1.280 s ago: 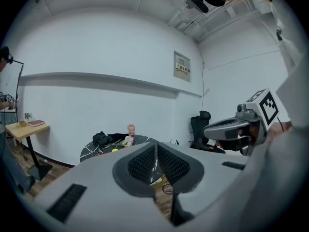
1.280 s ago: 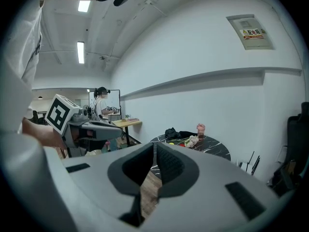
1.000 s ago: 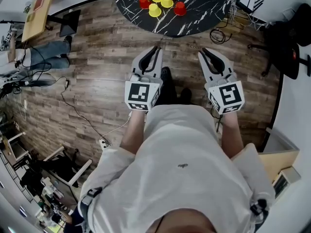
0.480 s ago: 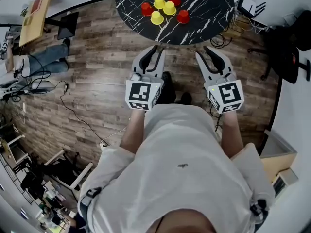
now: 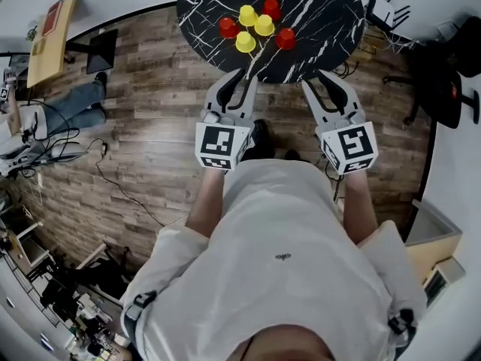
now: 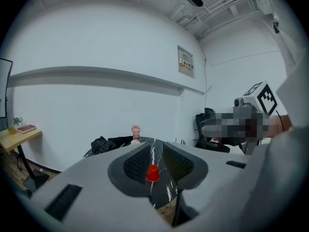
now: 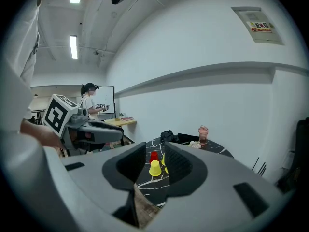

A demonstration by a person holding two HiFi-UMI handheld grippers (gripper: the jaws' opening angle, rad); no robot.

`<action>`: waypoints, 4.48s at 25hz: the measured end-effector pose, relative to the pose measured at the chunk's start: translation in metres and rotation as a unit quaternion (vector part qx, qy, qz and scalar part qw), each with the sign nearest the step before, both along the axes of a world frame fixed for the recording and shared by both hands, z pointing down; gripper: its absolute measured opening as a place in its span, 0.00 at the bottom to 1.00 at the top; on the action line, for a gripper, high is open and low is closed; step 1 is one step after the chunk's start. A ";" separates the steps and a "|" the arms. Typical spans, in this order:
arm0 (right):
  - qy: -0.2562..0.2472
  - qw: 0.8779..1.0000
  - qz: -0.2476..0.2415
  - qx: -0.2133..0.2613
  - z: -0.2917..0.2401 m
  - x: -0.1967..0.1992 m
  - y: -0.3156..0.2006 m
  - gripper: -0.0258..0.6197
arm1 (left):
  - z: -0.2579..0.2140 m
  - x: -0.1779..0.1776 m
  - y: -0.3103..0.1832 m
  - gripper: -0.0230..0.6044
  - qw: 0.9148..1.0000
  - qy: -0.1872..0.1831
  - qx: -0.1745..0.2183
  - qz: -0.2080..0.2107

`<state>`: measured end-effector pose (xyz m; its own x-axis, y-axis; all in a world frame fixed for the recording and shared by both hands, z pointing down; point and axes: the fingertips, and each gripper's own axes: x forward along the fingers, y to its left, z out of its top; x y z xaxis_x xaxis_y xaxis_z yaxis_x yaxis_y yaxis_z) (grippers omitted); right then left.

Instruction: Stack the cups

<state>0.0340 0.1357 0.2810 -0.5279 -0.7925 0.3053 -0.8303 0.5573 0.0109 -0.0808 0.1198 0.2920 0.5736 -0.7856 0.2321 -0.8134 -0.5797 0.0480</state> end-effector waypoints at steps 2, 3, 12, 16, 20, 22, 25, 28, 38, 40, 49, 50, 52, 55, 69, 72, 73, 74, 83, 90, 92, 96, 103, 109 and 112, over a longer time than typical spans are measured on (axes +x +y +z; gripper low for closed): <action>0.001 1.000 0.002 -0.001 0.000 -0.005 -0.007 0.21 | 0.000 -0.002 -0.008 0.16 1.000 0.001 -0.001 0.006; 0.003 1.000 0.004 -0.002 0.001 -0.007 -0.010 0.21 | 0.000 -0.003 -0.012 0.16 1.000 0.002 -0.001 0.009; 0.016 1.000 0.021 -0.011 0.009 -0.018 -0.034 0.21 | 0.004 -0.014 -0.040 0.16 1.000 0.005 -0.005 0.029; 0.020 0.999 0.029 -0.017 0.015 -0.022 -0.042 0.21 | 0.008 -0.016 -0.046 0.16 0.999 0.006 -0.013 0.040; 0.024 0.999 0.033 -0.025 0.022 -0.024 -0.045 0.21 | 0.014 -0.014 -0.048 0.16 0.999 0.007 -0.014 0.049; 0.025 0.999 0.033 -0.030 0.027 -0.024 -0.047 0.21 | 0.016 -0.013 -0.048 0.16 0.998 0.008 -0.018 0.051; 0.030 0.998 0.033 -0.037 0.034 -0.024 -0.052 0.22 | 0.020 -0.012 -0.049 0.16 0.998 0.008 -0.023 0.054; 0.033 0.998 0.028 -0.042 0.040 -0.025 -0.056 0.22 | 0.023 -0.014 -0.048 0.16 0.998 0.006 -0.027 0.052; 0.053 0.997 -0.003 -0.060 0.056 -0.021 -0.093 0.23 | 0.028 -0.021 -0.067 0.16 0.999 0.006 -0.046 0.018; 0.058 0.996 -0.008 -0.066 0.061 -0.019 -0.100 0.24 | 0.030 -0.018 -0.073 0.16 0.999 0.007 -0.051 0.013; 0.102 0.989 -0.054 -0.092 0.100 -0.005 -0.136 0.28 | 0.040 0.000 -0.097 0.16 0.997 0.000 -0.071 -0.017; 0.108 0.988 -0.060 -0.095 0.106 -0.003 -0.139 0.28 | 0.042 0.002 -0.098 0.16 0.997 -0.001 -0.074 -0.023; 0.116 0.985 -0.073 -0.102 0.118 0.000 -0.146 0.30 | 0.045 0.004 -0.101 0.16 0.996 -0.003 -0.082 -0.035; 0.125 0.981 -0.092 -0.113 0.136 0.002 -0.157 0.32 | 0.049 0.007 -0.103 0.16 0.995 -0.007 -0.089 -0.052; 0.175 0.955 -0.170 -0.171 0.225 0.007 -0.191 0.38 | 0.065 0.020 -0.119 0.16 0.986 -0.026 -0.114 -0.117; 0.186 0.949 -0.180 -0.180 0.240 0.007 -0.195 0.39 | 0.068 0.023 -0.123 0.16 0.985 -0.029 -0.118 -0.125; 0.190 0.947 -0.185 -0.181 0.244 0.006 -0.195 0.39 | 0.068 0.025 -0.124 0.16 0.984 -0.029 -0.119 -0.128; 0.194 0.946 -0.189 -0.181 0.248 0.006 -0.196 0.39 | 0.069 0.026 -0.124 0.16 0.984 -0.030 -0.120 -0.129; 0.224 0.933 -0.208 -0.191 0.278 0.004 -0.197 0.40 | 0.078 0.024 -0.123 0.16 0.979 -0.042 -0.133 -0.148; 0.221 0.934 -0.210 -0.187 0.281 0.001 -0.200 0.38 | 0.079 0.019 -0.126 0.16 0.977 -0.043 -0.137 -0.160; 0.220 0.934 -0.212 -0.186 0.282 0.001 -0.199 0.38 | 0.079 0.021 -0.127 0.16 0.977 -0.044 -0.136 -0.158; 0.218 0.935 -0.213 -0.181 0.279 0.005 -0.199 0.38 | 0.078 0.026 -0.129 0.16 0.978 -0.048 -0.134 -0.153; 0.212 0.940 -0.200 -0.178 0.272 0.023 -0.197 0.38 | 0.078 0.037 -0.131 0.16 0.980 -0.052 -0.128 -0.145; 0.208 0.945 -0.174 -0.181 0.268 0.046 -0.192 0.38 | 0.075 0.056 -0.131 0.16 0.984 -0.053 -0.121 -0.120; 0.207 0.947 -0.160 -0.186 0.267 0.057 -0.188 0.38 | 0.072 0.065 -0.132 0.16 0.986 -0.052 -0.115 -0.106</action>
